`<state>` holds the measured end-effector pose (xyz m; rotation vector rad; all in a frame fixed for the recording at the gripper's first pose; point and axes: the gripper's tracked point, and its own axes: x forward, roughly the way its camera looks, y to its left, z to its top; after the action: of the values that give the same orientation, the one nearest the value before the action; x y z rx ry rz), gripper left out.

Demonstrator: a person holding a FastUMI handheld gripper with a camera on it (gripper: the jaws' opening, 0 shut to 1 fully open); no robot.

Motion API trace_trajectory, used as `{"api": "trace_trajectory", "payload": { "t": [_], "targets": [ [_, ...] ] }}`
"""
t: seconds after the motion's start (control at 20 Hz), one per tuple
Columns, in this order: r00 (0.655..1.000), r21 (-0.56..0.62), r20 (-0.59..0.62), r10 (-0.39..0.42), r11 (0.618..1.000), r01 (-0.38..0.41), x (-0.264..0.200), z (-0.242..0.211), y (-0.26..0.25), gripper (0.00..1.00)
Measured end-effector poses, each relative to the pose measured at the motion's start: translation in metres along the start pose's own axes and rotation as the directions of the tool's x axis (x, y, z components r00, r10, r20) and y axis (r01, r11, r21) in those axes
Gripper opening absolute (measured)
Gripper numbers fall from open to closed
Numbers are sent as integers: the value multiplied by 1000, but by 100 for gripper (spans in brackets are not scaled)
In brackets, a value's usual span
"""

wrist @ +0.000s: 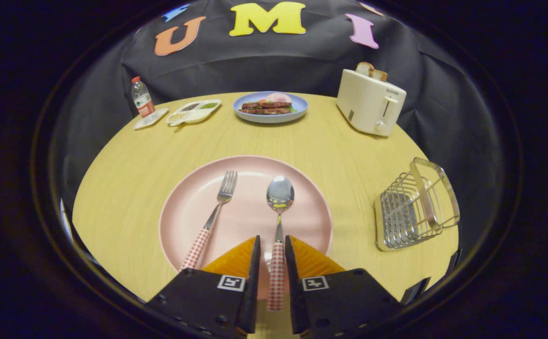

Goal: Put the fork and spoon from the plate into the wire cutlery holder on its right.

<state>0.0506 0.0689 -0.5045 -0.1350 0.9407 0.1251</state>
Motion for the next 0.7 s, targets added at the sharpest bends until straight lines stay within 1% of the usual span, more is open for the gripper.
{"api": "trace_trajectory", "payload": {
  "t": [0.1, 0.2, 0.25, 0.35, 0.45, 0.5, 0.55, 0.7],
  "targets": [
    [1000, -2, -6, -5, 1000, 5, 4, -4, -1, 21],
    [1000, -2, -2, -1, 1000, 1, 6, -3, 0, 22],
    [1000, -9, -10, -22, 1000, 22, 7, -4, -1, 21],
    [1000, -14, -15, -2, 1000, 2, 5, -6, 1, 11],
    [999, -16, -15, -28, 999, 28, -1, -6, -7, 10],
    [1000, -15, -11, -11, 1000, 10, -2, -4, -5, 6],
    [1000, -12, -4, 17, 1000, -17, -7, -1, -1, 7],
    [998, -41, 28, 63, 997, -62, -29, 11, 0, 6]
  ]
}}
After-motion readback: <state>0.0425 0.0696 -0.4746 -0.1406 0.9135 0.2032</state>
